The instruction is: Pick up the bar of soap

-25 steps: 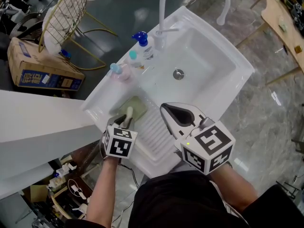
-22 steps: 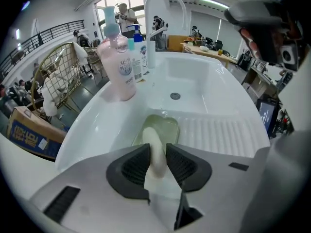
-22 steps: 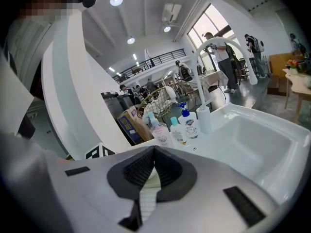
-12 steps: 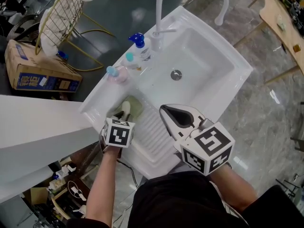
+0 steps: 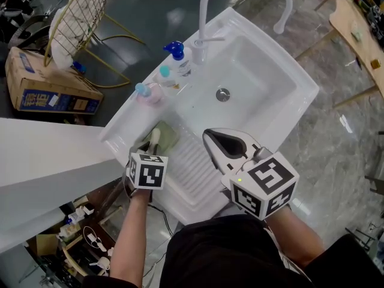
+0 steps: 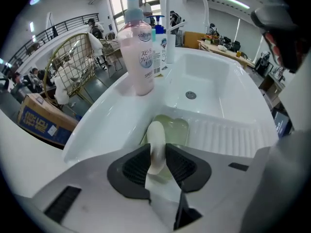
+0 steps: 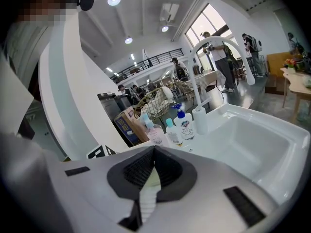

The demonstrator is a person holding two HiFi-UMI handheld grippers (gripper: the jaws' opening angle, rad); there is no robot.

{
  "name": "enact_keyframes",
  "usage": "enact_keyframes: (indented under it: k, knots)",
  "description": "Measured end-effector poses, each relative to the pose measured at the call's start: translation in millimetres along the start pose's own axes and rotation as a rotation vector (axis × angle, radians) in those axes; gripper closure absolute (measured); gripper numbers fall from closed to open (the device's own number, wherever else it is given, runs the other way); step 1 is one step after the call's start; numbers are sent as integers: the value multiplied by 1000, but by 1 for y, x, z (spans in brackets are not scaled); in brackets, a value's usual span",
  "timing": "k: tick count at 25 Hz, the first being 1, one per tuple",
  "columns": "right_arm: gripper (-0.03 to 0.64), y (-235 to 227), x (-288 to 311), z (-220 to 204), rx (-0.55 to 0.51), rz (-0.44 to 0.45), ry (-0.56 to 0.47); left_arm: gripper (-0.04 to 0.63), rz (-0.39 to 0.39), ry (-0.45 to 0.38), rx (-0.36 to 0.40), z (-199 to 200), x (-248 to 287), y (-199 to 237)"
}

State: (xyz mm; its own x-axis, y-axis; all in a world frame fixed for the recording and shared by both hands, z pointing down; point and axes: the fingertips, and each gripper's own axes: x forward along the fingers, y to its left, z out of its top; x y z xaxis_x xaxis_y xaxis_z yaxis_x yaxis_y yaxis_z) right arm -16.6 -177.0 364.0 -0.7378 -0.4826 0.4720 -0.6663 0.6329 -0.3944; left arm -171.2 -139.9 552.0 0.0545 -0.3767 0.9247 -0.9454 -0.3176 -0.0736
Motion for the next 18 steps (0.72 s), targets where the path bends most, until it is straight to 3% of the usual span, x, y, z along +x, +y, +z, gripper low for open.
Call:
enact_keyframes:
  k: [3,6,11,15,18]
  knots:
    - [612,-3,-1,4,22,5,-12,502,59,-38,27,4,-5,12]
    - [612,-8,-3,6,46,9,-19,515,26,-72,66,6,-4,17]
    - [612,-8,-3,5,67,8,-13,497,-5,17,254,2,5,10]
    - [612,-5,-3,7,62,15,-18,478,-90,44,255,-4,10,-6]
    - [612,-8,-3,5,63,9,-14,449,-94,56,250,-9,18,-13]
